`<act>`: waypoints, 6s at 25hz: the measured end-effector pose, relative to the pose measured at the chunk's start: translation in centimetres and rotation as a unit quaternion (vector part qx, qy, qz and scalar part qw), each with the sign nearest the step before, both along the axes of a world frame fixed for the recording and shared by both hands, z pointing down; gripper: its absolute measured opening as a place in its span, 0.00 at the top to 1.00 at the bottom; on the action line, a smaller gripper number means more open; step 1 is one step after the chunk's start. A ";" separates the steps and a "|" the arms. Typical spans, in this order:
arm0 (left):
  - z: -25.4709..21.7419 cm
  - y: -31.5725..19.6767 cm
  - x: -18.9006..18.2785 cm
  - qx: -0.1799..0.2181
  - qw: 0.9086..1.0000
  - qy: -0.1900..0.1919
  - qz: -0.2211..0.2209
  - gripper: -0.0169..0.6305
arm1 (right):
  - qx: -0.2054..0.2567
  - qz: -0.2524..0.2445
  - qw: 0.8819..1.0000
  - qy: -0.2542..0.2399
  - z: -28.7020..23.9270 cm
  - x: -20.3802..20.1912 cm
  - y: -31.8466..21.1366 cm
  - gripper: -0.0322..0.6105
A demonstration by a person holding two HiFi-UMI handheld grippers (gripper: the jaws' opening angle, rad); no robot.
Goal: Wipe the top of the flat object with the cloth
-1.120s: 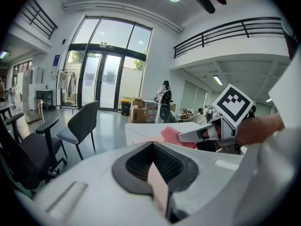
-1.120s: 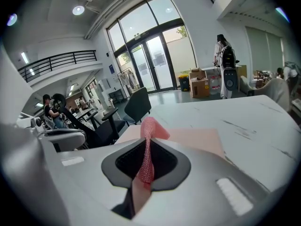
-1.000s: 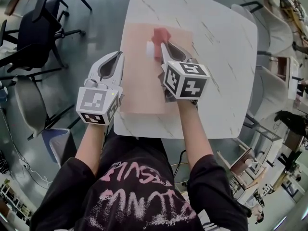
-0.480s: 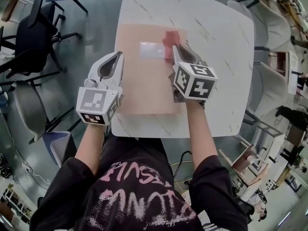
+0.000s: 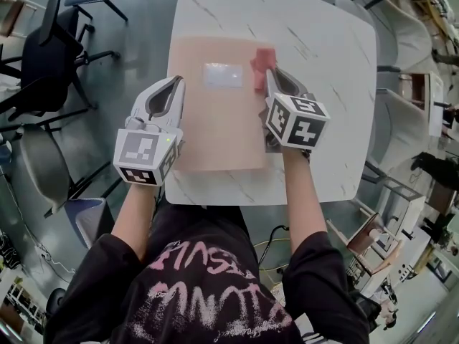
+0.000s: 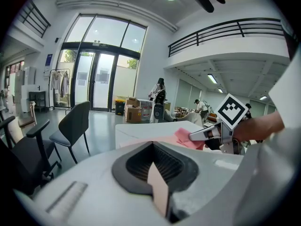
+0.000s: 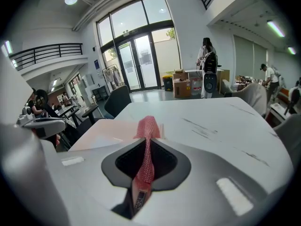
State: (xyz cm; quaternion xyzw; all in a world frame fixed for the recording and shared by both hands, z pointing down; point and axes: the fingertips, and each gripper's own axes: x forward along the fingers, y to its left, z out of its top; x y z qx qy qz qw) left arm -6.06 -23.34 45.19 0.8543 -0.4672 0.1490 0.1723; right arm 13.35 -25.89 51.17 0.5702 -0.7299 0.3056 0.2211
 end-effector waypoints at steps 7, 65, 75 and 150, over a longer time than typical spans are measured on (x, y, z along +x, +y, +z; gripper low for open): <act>-0.6 0.2 -0.6 0.004 1.000 0.001 -0.013 0.97 | 0.026 -0.007 1.000 -0.015 -2.2 -1.2 0.0 0.87; -0.2 1.9 -3.5 0.014 0.999 -0.012 -0.031 0.97 | -0.015 -0.082 0.996 -0.040 -0.6 -10.4 5.4 0.87; -0.2 2.5 -2.0 0.009 1.000 -0.008 -0.016 0.97 | -0.023 -0.036 0.999 -0.017 0.3 -5.4 6.2 0.87; -1.8 6.2 -0.4 0.024 0.999 0.000 -0.026 0.97 | -0.036 -0.052 0.998 -0.018 -0.5 -7.2 13.0 0.87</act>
